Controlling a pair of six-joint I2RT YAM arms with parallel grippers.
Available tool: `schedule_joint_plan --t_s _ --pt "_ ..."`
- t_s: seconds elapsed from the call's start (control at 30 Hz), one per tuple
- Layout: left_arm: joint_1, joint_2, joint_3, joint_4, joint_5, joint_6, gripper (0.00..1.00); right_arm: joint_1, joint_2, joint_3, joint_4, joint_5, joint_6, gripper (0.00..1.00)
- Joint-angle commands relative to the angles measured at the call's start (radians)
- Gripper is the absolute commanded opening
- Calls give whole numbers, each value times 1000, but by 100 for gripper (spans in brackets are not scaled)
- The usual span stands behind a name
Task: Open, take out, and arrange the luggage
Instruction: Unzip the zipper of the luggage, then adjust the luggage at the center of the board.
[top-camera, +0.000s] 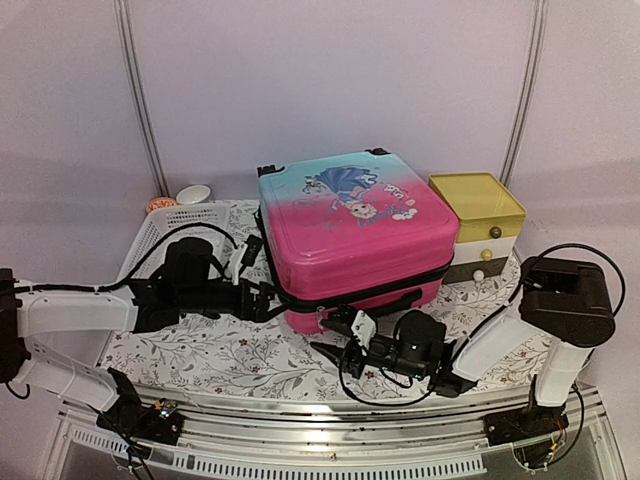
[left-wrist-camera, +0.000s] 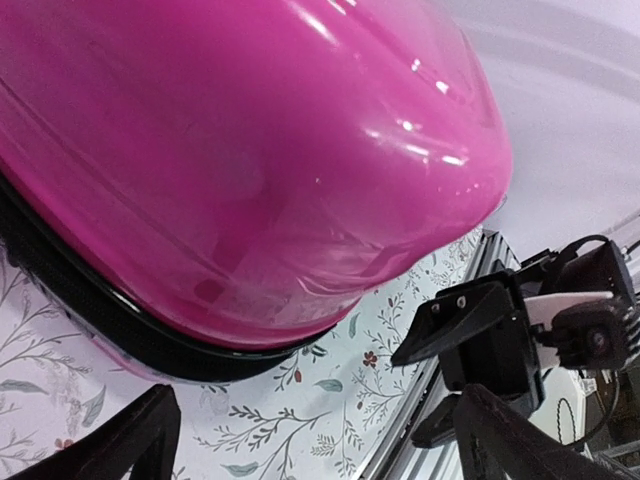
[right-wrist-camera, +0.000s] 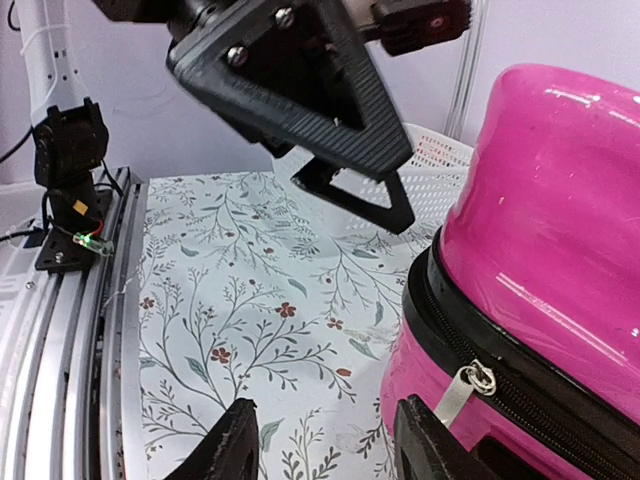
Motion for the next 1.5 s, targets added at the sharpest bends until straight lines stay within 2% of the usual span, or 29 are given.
schedule_joint_plan --t_s 0.0,0.23,0.27,0.37,0.57,0.67,0.77,0.93,1.2,1.47 --pt "-37 -37 -40 50 -58 30 97 0 -85 -39 -46 23 18 54" --pt "-107 -92 -118 108 -148 66 96 -1 -275 -55 -233 61 26 73" --pt "-113 -99 -126 117 -156 69 96 -1 -302 -43 -281 68 27 82" --pt "-125 -113 -151 145 -173 71 96 -1 -373 14 -437 106 33 99" --pt "-158 -96 -191 212 -199 59 96 -17 -494 101 -618 161 37 99" --pt "-176 -77 -212 249 -223 48 94 -52 -533 148 -713 135 59 99" --pt "-188 -50 -212 258 -251 40 92 -101 -543 225 -851 107 119 99" --pt "-216 -2 -193 278 -288 45 88 -134 -505 351 -1025 160 195 99" --pt "-253 34 -215 425 -351 82 86 -137 -492 412 -1068 175 262 99" --pt "-349 89 -231 590 -555 208 86 -141 -502 417 -1065 234 245 99"
